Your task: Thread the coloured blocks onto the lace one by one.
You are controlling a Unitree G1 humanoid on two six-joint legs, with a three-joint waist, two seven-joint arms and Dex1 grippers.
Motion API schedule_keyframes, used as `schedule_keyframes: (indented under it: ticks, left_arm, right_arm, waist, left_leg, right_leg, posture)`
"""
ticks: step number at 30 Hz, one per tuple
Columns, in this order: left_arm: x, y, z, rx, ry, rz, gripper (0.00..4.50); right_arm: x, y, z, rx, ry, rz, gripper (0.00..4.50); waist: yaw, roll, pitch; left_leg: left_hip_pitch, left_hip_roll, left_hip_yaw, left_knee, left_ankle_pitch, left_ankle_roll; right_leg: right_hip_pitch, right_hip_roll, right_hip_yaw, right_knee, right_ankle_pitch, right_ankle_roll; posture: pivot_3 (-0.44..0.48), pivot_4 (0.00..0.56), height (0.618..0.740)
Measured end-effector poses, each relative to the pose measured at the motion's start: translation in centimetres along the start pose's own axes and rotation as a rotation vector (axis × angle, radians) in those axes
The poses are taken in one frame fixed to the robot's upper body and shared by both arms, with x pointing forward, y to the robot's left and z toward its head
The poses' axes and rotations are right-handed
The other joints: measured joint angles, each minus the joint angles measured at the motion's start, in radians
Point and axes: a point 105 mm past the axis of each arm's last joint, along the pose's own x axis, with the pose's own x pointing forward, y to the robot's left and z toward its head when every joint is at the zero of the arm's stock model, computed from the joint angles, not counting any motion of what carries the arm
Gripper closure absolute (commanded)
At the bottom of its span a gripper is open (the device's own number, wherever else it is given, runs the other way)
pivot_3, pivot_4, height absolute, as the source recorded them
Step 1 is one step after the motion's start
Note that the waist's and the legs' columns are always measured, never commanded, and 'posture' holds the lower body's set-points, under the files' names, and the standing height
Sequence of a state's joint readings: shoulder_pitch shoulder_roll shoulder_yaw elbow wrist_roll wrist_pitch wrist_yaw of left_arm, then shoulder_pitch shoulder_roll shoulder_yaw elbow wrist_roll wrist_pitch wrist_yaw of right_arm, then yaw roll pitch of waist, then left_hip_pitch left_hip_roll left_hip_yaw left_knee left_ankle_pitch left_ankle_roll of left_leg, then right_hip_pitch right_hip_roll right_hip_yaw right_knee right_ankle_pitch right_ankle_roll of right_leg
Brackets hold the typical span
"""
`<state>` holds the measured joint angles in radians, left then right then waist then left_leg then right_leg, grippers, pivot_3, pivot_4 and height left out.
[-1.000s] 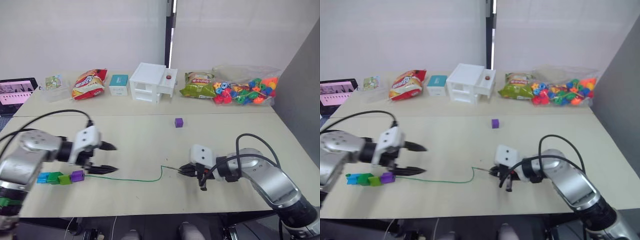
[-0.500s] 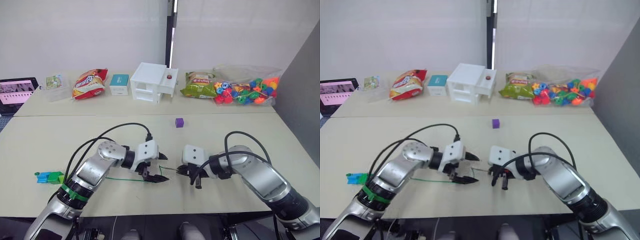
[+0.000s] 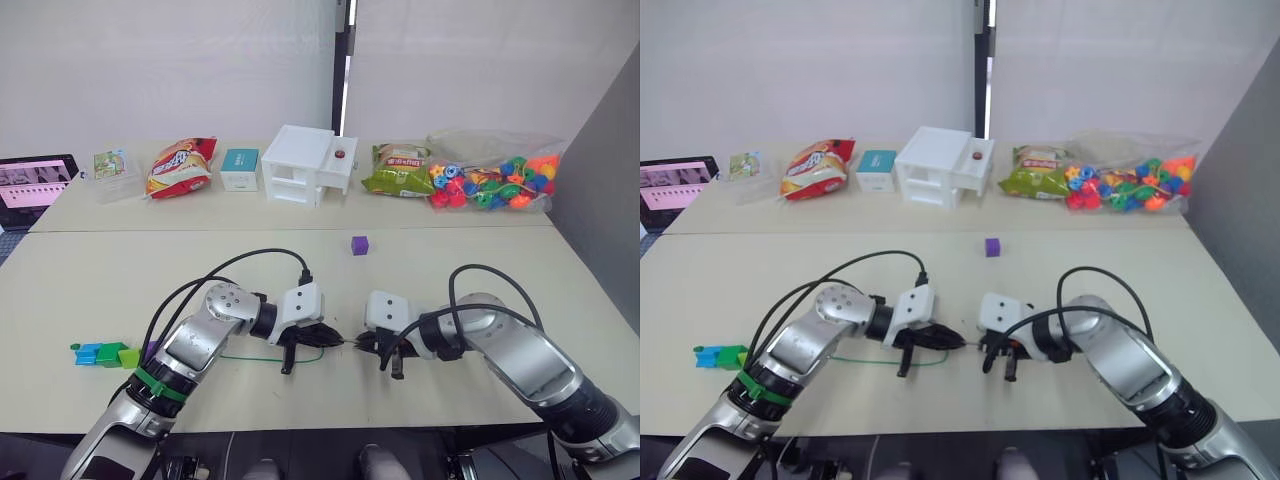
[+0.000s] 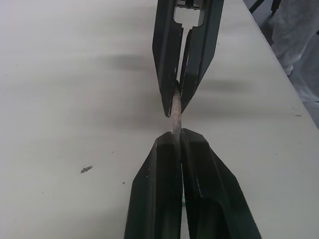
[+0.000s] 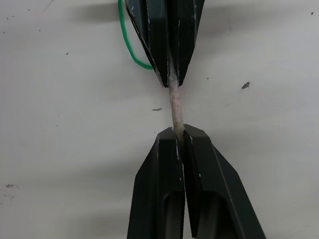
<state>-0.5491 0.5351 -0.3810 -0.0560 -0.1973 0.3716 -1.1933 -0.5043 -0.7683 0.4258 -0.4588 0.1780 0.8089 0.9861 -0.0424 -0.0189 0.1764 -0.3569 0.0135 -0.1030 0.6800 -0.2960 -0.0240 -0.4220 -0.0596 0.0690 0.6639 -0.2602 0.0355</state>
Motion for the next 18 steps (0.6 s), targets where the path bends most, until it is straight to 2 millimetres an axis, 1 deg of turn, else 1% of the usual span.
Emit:
schedule_keyframes:
  ticks: [11,14,16,18]
  left_arm:
    - [0.2,0.0,-0.1,-0.006,-0.006,-0.011,4.47]
    - [0.0,0.1,-0.1,0.0,-0.008,-0.012,4.5]
    - [-0.7,0.3,-0.5,-0.001,0.014,0.006,4.5]
    - [-1.8,0.7,-0.9,-0.007,0.033,0.036,4.5]
  right_arm:
    - [-0.1,0.2,-0.1,0.008,0.007,0.0,4.5]
    - [-0.2,0.3,0.1,0.018,-0.004,-0.009,3.56]
    - [-0.6,0.6,0.6,0.054,-0.057,-0.03,2.86]
    - [-1.1,0.4,0.8,0.106,-0.098,-0.069,2.21]
  waist:
    - [0.0,0.0,0.0]
    - [0.0,0.0,0.0]
    - [-0.001,0.0,0.0]
    - [-0.001,0.0,0.0]
  left_leg:
    - [0.0,0.0,0.0,0.0,0.0,0.0]
    - [0.0,0.0,0.0,0.0,0.0,0.0]
    - [0.0,0.0,0.0,0.0,0.0,0.0]
    - [0.0,0.0,0.0,0.0,0.0,0.0]
  right_leg:
    - [0.0,0.0,0.0,0.0,0.0,0.0]
    - [0.0,0.0,0.0,0.0,0.0,0.0]
    - [0.0,0.0,0.0,0.0,0.0,0.0]
    - [0.0,0.0,0.0,0.0,0.0,0.0]
  posture:
    - [0.0,0.15,0.74]
    - [0.0,0.15,0.74]
    - [0.0,0.15,0.74]
    - [0.0,0.15,0.74]
